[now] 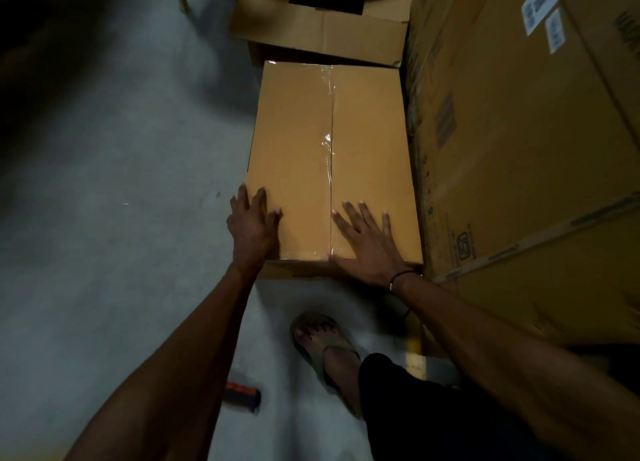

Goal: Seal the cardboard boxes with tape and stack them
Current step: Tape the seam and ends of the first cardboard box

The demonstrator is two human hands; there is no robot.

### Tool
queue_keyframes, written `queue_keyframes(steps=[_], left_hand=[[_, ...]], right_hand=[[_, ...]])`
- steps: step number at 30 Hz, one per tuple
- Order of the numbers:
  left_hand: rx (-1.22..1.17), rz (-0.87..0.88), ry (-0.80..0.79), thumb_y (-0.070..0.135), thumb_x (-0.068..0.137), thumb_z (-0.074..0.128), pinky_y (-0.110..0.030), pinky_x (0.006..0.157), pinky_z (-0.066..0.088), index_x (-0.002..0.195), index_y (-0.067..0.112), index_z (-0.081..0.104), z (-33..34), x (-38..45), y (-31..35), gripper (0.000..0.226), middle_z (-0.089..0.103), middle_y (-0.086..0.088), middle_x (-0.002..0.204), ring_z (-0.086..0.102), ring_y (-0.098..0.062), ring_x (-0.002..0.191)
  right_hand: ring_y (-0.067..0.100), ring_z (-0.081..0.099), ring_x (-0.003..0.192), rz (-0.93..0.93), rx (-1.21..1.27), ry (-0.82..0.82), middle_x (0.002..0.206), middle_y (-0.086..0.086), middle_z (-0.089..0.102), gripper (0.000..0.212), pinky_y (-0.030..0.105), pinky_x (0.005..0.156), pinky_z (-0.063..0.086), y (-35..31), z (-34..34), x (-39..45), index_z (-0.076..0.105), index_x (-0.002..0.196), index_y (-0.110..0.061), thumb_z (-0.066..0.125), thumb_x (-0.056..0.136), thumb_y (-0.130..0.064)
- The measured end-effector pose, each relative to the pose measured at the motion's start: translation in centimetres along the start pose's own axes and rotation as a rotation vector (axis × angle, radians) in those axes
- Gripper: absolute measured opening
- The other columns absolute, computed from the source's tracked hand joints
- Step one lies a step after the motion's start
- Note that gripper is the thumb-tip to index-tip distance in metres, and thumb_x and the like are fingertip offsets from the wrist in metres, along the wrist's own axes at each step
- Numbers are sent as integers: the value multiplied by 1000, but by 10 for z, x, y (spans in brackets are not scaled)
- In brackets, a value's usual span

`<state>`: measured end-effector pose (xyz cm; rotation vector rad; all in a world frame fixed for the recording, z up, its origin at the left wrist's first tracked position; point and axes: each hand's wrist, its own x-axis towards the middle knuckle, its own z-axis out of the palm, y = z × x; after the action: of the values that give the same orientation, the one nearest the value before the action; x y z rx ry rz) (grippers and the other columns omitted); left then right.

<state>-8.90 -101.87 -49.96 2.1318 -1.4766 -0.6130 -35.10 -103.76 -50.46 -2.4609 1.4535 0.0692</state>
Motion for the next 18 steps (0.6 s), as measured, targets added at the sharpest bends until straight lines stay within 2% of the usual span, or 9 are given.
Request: queue_keyframes(steps=[1, 3, 5, 9, 14, 16, 18], left_hand=[[31, 22, -34, 56, 102, 50, -67, 119, 21, 155, 16, 40, -1, -2, 0, 67, 15, -18, 169, 17, -42, 153], [84, 73, -92, 61, 101, 48, -67, 121, 13, 155, 19, 40, -3, -10, 1, 69, 7, -15, 171, 8, -41, 156], [114, 101, -110, 59, 102, 47, -65, 122, 8, 156, 22, 39, -5, -22, 4, 66, 1, -12, 173, 2, -38, 158], [112, 104, -87, 52, 105, 47, -63, 122, 8, 155, 23, 42, -16, -49, 12, 58, 2, -9, 173, 2, -33, 159], [78, 72, -33, 41, 106, 52, -60, 122, 15, 150, 20, 50, -58, -78, 18, 49, 15, -13, 170, 12, -32, 158], [65, 61, -23, 37, 105, 56, -59, 119, 24, 146, 17, 54, -87, -89, 18, 46, 27, -16, 166, 23, -33, 155], [25, 43, -3, 35, 101, 60, -52, 115, 36, 140, 11, 59, -122, -104, 20, 45, 45, -17, 155, 42, -34, 144]], right_hand=[[20, -22, 154, -19, -24, -31, 168, -9, -20, 104, 63, 120, -14, 0, -1, -4, -5, 162, -38, 31, 81, -93], [22, -18, 155, -55, -65, -49, 169, -9, -19, 106, 68, 120, -7, -1, -4, -10, -1, 163, -34, 30, 81, -93], [22, -10, 157, -76, -97, -39, 170, -8, -14, 95, 71, 119, 3, -6, -8, -15, 9, 163, -30, 31, 89, -84], [26, 9, 156, -18, -105, 15, 171, -2, 3, 70, 69, 118, 18, -30, -11, -27, 35, 155, -23, 56, 97, -54], [27, 26, 149, 17, -70, -15, 169, 4, 17, 42, 53, 118, 28, -54, -39, -34, 66, 128, -21, 73, 89, -37], [25, 32, 147, 19, 70, -36, 168, 2, 21, 51, 44, 116, 33, -65, -60, -36, 66, 131, -24, 79, 83, -38], [22, 40, 142, 8, 228, -34, 164, 0, 32, 54, 36, 114, 36, -84, -89, -39, 65, 133, -26, 80, 82, -36]])
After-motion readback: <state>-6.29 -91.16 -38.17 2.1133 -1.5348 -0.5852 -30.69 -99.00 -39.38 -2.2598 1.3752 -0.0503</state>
